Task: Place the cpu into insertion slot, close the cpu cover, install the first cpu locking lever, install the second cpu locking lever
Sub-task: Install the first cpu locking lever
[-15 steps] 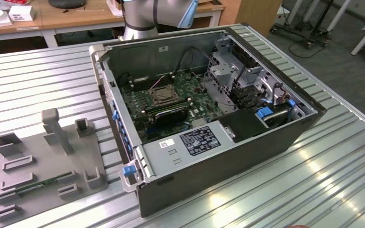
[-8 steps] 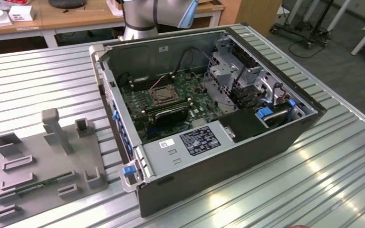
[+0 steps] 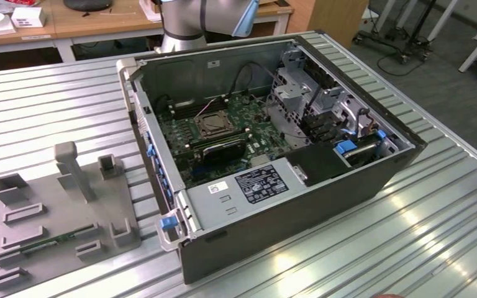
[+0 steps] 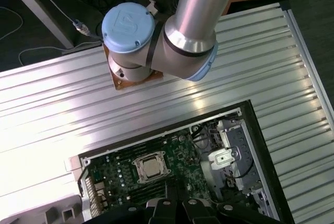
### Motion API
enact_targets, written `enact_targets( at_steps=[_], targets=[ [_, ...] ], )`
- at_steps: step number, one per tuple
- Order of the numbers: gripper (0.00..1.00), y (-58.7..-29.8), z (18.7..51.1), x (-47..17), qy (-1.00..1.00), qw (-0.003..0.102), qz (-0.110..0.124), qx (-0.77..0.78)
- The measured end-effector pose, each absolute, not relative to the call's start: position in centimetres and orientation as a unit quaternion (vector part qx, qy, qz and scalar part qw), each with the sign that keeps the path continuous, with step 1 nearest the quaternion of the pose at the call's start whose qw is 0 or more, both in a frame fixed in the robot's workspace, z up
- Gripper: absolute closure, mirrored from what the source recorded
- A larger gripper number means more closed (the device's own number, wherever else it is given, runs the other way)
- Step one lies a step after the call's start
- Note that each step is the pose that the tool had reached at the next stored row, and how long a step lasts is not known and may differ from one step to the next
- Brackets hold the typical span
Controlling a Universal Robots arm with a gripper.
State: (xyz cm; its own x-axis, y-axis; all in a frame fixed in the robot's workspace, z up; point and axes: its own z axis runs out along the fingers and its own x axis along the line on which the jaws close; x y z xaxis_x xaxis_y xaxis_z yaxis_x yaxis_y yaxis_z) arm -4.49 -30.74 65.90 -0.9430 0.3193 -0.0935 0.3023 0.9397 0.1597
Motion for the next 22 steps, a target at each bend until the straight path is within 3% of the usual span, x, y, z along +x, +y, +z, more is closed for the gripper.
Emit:
enact_targets(
  at_steps=[22],
  targets=[
    [0.89,-30.7,63.0,-4.5,0.983,0.059,0.072,0.158]
  ],
)
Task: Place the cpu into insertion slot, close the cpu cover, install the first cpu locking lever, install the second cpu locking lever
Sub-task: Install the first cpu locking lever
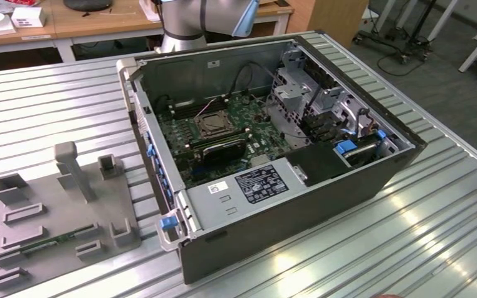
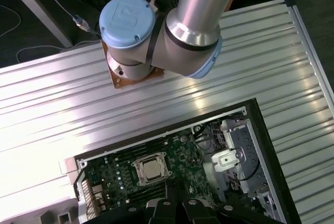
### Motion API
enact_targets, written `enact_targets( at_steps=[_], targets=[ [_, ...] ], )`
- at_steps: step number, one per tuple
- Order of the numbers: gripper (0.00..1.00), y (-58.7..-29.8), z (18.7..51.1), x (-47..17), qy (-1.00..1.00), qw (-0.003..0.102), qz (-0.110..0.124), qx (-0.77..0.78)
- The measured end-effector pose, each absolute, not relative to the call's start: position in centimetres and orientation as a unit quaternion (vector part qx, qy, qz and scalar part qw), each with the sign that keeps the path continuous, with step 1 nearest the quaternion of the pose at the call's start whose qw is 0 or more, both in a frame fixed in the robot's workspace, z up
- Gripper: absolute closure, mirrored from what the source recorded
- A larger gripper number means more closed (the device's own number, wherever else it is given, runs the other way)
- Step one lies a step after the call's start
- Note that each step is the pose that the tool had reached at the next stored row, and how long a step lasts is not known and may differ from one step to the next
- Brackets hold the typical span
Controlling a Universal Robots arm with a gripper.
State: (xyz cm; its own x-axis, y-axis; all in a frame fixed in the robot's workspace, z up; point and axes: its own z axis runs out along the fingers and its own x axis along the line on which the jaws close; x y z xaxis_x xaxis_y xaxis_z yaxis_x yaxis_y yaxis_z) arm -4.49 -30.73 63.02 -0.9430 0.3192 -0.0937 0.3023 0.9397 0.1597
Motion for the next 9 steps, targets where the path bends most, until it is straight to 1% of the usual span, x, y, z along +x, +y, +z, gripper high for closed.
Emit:
enact_targets(
  at_steps=[9],
  targets=[
    [0.89,-30.7,61.4,-4.5,0.983,0.059,0.072,0.158]
  ],
)
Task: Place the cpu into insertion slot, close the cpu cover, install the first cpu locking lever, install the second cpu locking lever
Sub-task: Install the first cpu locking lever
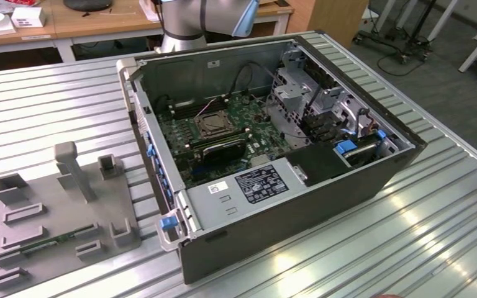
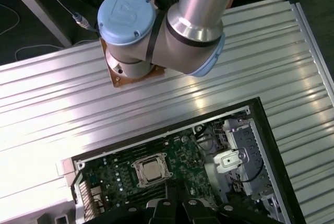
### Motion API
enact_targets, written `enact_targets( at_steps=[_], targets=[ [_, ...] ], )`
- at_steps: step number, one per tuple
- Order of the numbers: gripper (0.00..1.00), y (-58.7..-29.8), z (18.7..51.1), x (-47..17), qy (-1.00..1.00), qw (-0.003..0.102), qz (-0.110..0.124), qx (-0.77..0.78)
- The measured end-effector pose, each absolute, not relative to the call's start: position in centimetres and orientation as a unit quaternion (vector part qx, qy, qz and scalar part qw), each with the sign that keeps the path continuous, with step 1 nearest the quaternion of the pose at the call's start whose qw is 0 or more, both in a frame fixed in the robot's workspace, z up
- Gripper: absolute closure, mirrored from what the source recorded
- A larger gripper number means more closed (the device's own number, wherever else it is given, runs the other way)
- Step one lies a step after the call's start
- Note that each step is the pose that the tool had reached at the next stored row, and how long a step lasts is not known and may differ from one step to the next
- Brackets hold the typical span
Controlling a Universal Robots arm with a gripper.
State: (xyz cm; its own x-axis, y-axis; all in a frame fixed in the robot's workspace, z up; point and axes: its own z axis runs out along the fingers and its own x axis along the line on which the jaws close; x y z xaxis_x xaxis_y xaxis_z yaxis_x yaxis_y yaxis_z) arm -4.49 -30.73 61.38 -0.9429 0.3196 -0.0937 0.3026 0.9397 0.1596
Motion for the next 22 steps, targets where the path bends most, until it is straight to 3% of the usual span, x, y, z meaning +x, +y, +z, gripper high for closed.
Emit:
enact_targets(
  at_steps=[22],
  targets=[
    [0.89,-30.8,57.4,-4.5,0.983,0.059,0.072,0.158]
  ],
)
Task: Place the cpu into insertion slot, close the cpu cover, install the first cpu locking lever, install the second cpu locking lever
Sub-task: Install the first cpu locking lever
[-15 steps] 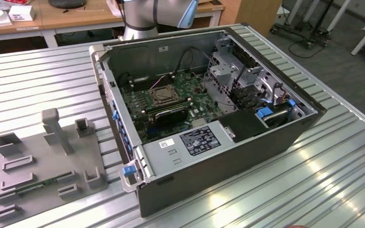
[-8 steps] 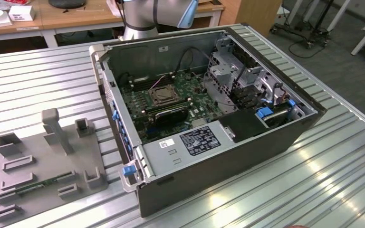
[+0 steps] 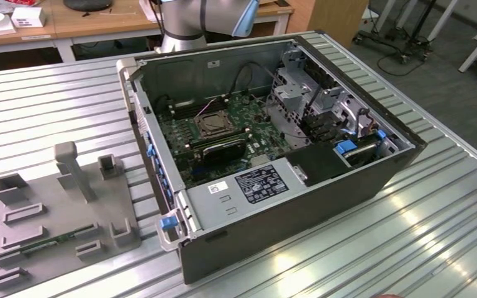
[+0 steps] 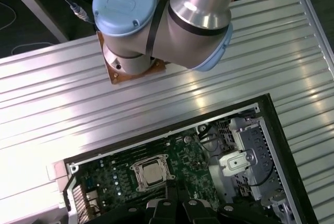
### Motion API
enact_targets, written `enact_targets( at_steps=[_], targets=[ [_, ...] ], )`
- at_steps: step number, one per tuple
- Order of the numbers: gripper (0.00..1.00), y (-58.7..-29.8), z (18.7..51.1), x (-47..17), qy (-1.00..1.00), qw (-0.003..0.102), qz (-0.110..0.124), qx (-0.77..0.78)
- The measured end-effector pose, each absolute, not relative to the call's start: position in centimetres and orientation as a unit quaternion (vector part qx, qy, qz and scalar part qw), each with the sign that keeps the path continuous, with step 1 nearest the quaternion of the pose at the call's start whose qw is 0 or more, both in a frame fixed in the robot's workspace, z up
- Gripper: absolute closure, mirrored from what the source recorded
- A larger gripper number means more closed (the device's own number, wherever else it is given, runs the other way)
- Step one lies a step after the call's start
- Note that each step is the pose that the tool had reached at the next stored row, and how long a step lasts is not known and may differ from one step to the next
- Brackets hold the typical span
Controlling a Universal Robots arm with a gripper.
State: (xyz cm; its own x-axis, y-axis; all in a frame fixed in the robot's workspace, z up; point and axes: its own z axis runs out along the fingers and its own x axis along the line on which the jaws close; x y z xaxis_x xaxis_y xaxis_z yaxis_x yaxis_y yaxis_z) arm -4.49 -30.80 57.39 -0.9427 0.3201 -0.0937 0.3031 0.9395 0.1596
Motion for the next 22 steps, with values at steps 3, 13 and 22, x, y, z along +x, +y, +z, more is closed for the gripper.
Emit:
enact_targets(
  at_steps=[3,13,22],
  targets=[
    [0.89,-30.8,56.8,-4.5,0.983,0.059,0.072,0.159],
    [0.89,-30.9,55.0,-4.5,0.983,0.059,0.072,0.159],
    [0.89,-31.0,53.4,-4.5,0.983,0.059,0.072,0.159]
  ],
)
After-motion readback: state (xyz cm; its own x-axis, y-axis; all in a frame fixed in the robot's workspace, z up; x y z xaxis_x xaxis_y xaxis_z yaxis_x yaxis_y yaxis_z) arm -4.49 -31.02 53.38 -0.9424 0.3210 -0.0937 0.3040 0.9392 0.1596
